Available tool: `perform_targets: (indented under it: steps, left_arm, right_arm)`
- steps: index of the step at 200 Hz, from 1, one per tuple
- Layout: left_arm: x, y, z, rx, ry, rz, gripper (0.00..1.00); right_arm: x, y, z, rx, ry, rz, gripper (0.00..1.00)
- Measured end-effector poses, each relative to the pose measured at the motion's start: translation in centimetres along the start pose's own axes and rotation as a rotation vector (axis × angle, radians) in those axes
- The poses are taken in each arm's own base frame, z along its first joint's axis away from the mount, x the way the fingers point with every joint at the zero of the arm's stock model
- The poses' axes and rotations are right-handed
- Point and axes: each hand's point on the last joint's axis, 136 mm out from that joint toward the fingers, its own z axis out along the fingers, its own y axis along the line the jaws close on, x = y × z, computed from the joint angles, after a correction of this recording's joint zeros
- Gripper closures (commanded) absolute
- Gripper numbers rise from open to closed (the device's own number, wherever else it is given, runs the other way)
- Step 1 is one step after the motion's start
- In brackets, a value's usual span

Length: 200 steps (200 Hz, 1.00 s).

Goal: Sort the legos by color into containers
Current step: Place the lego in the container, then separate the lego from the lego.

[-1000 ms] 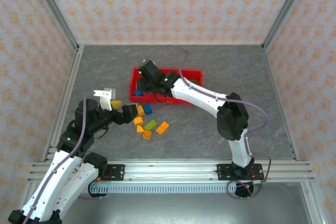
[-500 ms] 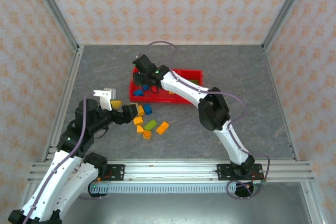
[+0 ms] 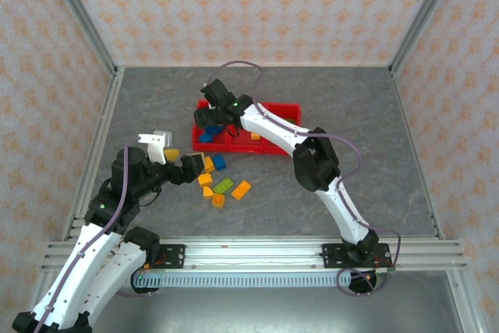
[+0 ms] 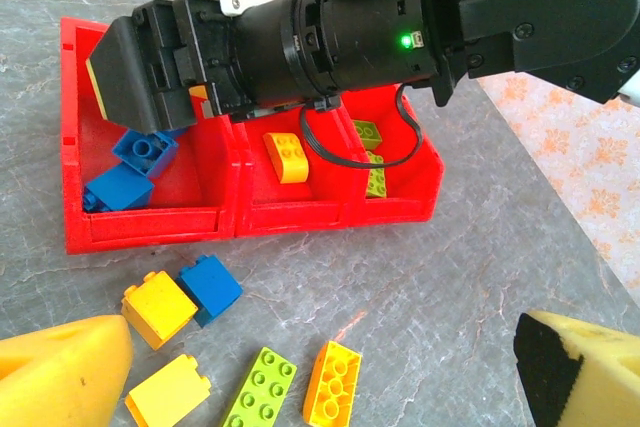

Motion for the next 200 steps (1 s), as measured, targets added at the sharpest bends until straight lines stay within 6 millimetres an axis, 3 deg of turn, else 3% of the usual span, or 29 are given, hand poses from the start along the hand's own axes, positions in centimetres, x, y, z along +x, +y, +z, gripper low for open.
perform_targets:
  steps: [27,55,84,110,133,155,200]
  left_arm:
    - [0.0,0.0,0.0,0.0,0.0,0.0,0.01]
    - [0.0,0.0,0.0,0.0,0.0,0.0,0.01]
    - [0.0,0.0,0.0,-0.001,0.001,0.0,0.01]
    - [0.0,0.0,0.0,-0.001,0.001,0.0,0.01]
    - [0.0,0.0,0.1,-0.002,0.003,-0.001,0.01]
    - [0.1,0.1,0.1,-0.002,0.004,-0.001,0.01]
    - [0.1,0.1,0.1,-0.002,0.004,-0.001,0.01]
  right_arm:
    - [1.3,-0.2,-1.2,-0.003,0.038,0.023,0.23]
    - [3.2,-0.4,-4.1,-0.003,0.064,0.054,0.23]
    - [4.7,1.0,-7.3,-0.036,0.063,0.067,0.23]
    - [6.4,2.6,-8.8,-0.061,0.069,0.062,0.26]
    - [8.6,3.1,-8.7,-0.062,0.105,0.06,0.32]
    - [10.6,2.4,-7.9,-0.033,0.145,0.069,0.39]
    - [11.9,1.2,-6.3,0.027,0.173,0.077,0.44]
